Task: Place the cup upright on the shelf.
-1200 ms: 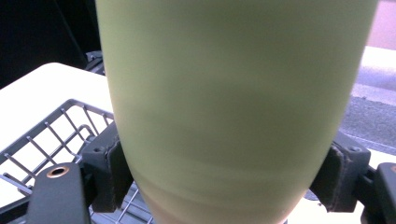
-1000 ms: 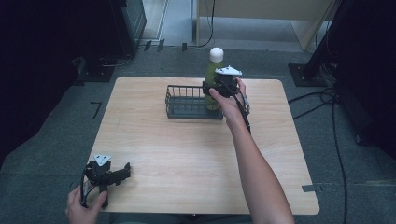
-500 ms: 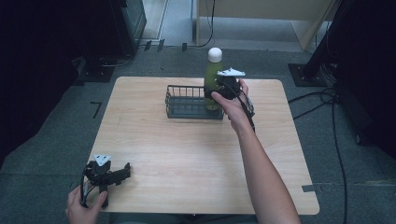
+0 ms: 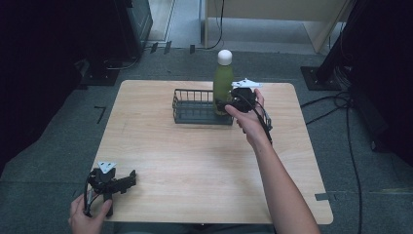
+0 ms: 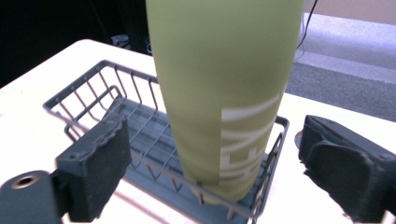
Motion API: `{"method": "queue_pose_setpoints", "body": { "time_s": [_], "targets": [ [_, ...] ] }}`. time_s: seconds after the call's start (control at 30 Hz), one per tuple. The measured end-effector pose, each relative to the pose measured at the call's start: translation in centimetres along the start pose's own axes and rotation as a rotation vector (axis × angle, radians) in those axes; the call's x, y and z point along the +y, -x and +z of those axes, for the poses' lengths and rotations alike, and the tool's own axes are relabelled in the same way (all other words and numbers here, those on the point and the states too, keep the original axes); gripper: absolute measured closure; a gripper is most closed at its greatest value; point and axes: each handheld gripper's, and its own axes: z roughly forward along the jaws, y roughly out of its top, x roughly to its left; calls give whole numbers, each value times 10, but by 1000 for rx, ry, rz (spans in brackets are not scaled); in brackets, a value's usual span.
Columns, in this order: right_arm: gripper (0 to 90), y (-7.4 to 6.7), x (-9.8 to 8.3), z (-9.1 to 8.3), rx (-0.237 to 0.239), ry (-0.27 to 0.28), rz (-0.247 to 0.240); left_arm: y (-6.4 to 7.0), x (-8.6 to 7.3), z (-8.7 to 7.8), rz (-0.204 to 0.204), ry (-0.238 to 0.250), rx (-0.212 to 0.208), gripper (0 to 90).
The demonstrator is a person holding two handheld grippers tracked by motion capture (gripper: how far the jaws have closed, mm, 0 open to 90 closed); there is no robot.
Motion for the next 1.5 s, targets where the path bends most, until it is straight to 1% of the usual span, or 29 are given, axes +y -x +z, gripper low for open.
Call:
{"method": "queue_pose_setpoints", "body": {
  "time_s": [0.27, 0.3, 0.47, 0.63, 1.0, 1.17, 1.33, 1.37, 1.4, 1.47, 1.5],
  "targets": [
    [46, 2, -12, -14, 2, -10, -9, 0, 0, 0, 0, 0, 0, 0],
    [43, 3, -15, -18, 3, -8, -15, 0, 0, 0, 0, -1, 0, 0],
    [35, 5, -25, -26, 1, -17, -29, 0, 0, 0, 0, -1, 0, 0],
    [35, 7, -31, -32, -3, -15, -28, 0, 0, 0, 0, 0, 0, 0],
    [35, 15, -48, -53, -11, -2, -26, 0, 0, 0, 0, 0, 0, 0],
    [35, 18, -55, -60, -14, 4, -20, 0, 0, 0, 0, 0, 0, 0],
    [34, 23, -66, -69, -20, 3, -20, 0, 0, 0, 0, 0, 0, 0],
    [34, 23, -66, -69, -20, 3, -20, 0, 0, 0, 0, 0, 0, 0],
    [35, 25, -70, -72, -21, 3, -14, 0, 0, 0, 0, 0, 0, 0],
    [34, 26, -72, -74, -22, 3, -12, 0, 0, 0, 0, 0, 0, 0],
    [35, 29, -77, -77, -26, 3, -9, 0, 0, 0, 0, 0, 0, 0]
  ]
}}
